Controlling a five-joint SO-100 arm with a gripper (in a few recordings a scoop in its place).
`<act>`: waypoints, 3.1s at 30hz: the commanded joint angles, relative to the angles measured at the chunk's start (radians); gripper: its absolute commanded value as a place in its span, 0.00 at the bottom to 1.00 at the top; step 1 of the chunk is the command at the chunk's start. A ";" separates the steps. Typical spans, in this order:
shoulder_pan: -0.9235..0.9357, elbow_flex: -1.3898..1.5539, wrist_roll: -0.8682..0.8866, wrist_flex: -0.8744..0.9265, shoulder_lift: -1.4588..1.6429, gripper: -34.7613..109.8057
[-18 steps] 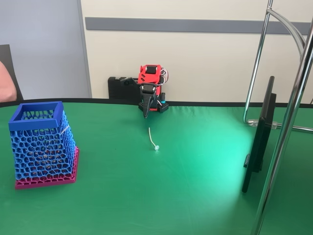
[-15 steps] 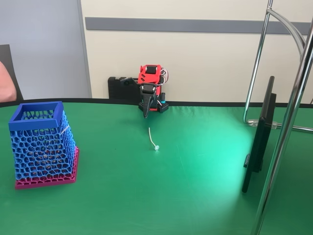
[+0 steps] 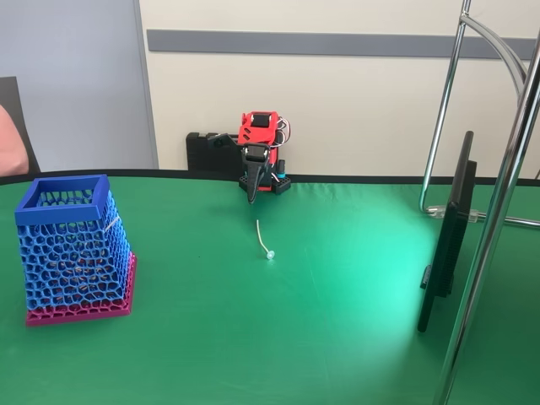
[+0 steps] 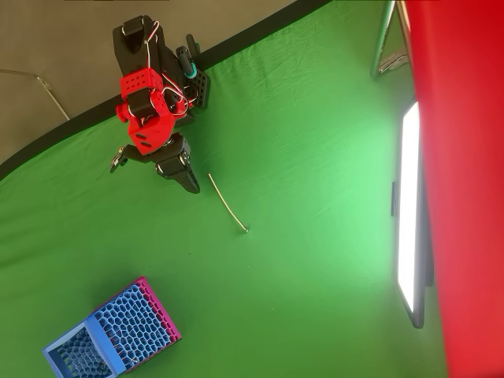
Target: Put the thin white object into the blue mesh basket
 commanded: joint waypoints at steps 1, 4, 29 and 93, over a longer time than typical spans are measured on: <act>-0.006 -0.003 -0.008 -0.015 0.009 0.25; -0.006 -0.003 -0.008 -0.015 0.009 0.25; -0.008 -0.003 -0.009 -0.017 0.009 0.25; -0.025 -1.023 0.830 0.106 -1.336 0.25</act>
